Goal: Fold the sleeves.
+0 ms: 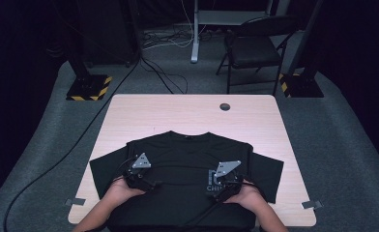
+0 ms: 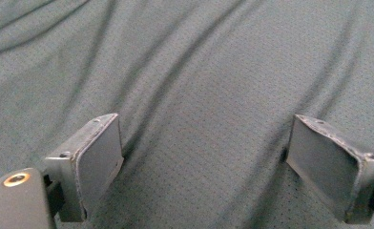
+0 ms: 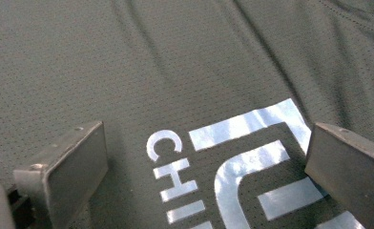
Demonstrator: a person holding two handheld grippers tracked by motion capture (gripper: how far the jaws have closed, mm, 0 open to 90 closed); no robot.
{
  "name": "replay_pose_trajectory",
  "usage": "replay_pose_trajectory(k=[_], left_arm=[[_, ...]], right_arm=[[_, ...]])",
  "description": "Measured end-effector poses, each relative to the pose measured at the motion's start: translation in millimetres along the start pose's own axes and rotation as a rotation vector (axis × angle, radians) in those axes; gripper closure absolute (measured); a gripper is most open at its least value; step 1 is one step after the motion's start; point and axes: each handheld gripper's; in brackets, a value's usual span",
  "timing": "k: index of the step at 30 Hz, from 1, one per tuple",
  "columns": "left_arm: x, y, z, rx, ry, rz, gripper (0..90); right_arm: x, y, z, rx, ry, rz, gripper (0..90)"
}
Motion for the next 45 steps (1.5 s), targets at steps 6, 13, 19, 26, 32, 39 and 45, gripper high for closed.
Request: replay_pose_trajectory(k=[6,13,19,26,32,39,45], left_arm=[[0.2,-2.5,2.6,0.009,-0.019,0.0,12.5],[0.9,-8.5,5.9,0.021,-0.034,-0.023,13.1],[1.2,-17.9,13.9,0.067,-0.091,-0.071,12.4],[-1.9,-22.6,21.2,0.068,-0.115,-0.075,16.3],[-1.8,-24.7,23.8,0.075,-0.132,-0.077,17.1],[-3.0,-25.4,25.5,0.091,-0.134,-0.058,18.1],[-1.5,-27.4,28.0,0.091,-0.181,-0.085,18.2]], right_arm=[[0.0,0.0,0.0,0.0,0.0,0.0,0.0],[0.0,0.0,0.0,0.0,0.001,0.0,0.0],[-0.3,-0.6,-0.2,-0.004,0.006,-0.004,0.9],[-0.4,-0.8,-0.4,-0.006,0.01,-0.005,1.7],[-1.0,-1.9,-1.6,-0.015,0.024,-0.015,4.6],[-2.3,-3.6,-4.3,-0.014,0.053,-0.036,8.5],[-1.5,-2.9,-2.1,-0.028,0.034,-0.022,8.1]])
Point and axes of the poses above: each handheld gripper's, and its own axes: y roughly forward along the jaws, x roughly out of its top, z roughly to its left, and after that the axes turned 7 degrees about -y, right-handed
